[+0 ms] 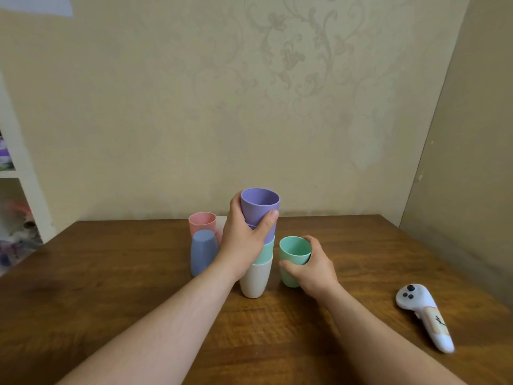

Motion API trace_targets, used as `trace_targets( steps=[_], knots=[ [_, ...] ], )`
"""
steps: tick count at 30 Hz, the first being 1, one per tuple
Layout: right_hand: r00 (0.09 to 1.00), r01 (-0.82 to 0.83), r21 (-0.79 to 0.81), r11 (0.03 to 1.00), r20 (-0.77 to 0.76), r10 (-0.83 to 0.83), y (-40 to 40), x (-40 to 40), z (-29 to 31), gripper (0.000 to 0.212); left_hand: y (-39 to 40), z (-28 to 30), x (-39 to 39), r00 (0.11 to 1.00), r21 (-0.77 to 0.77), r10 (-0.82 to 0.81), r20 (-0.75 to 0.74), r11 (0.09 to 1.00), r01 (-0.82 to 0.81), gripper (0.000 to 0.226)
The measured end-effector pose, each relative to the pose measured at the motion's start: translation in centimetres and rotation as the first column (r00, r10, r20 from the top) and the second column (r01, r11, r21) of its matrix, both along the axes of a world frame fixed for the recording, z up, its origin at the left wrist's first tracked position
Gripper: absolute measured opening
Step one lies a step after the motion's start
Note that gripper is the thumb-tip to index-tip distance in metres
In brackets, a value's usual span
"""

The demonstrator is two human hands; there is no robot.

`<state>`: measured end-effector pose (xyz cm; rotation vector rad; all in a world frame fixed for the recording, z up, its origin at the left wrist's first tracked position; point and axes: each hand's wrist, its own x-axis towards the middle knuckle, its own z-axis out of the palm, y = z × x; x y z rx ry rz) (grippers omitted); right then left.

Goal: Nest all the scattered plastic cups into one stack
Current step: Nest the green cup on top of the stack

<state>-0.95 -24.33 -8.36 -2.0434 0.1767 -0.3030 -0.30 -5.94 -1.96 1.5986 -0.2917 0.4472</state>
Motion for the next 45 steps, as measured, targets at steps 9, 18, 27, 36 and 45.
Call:
trace_targets(
  steps=[9,18,27,36,45],
  knots=[
    [1.0,0.002,0.015,1.0,-0.016,-0.002,0.1,0.2,-0.4,0.093,0.1,-0.5,0.0,1.0,-0.022,0.021,0.002,1.0,-0.021,0.074],
    [0.99,0.085,0.235,0.968,0.087,-0.108,-0.1,1.4,4.6,0.091,0.0,-0.7,0.2,1.0,0.003,0.017,0.005,1.0,-0.017,0.082],
    [0.887,-0.265,0.264,0.928,0.445,0.127,4.2,-0.4,21.1,0.077,0.3,-0.5,0.0,0.999,0.06,0.033,-0.015,0.998,-0.032,0.07],
    [0.913,-0.279,0.041,0.959,0.322,0.252,7.3,0.2,14.4,0.086,0.1,-3.1,-0.7,0.991,0.063,0.011,-0.131,0.998,-0.003,0.085],
    [0.921,-0.317,0.088,0.944,0.267,0.284,6.8,0.3,8.5,0.083,-0.1,-4.3,-0.3,0.993,0.175,0.072,-0.097,0.983,-0.055,0.085]
  ],
)
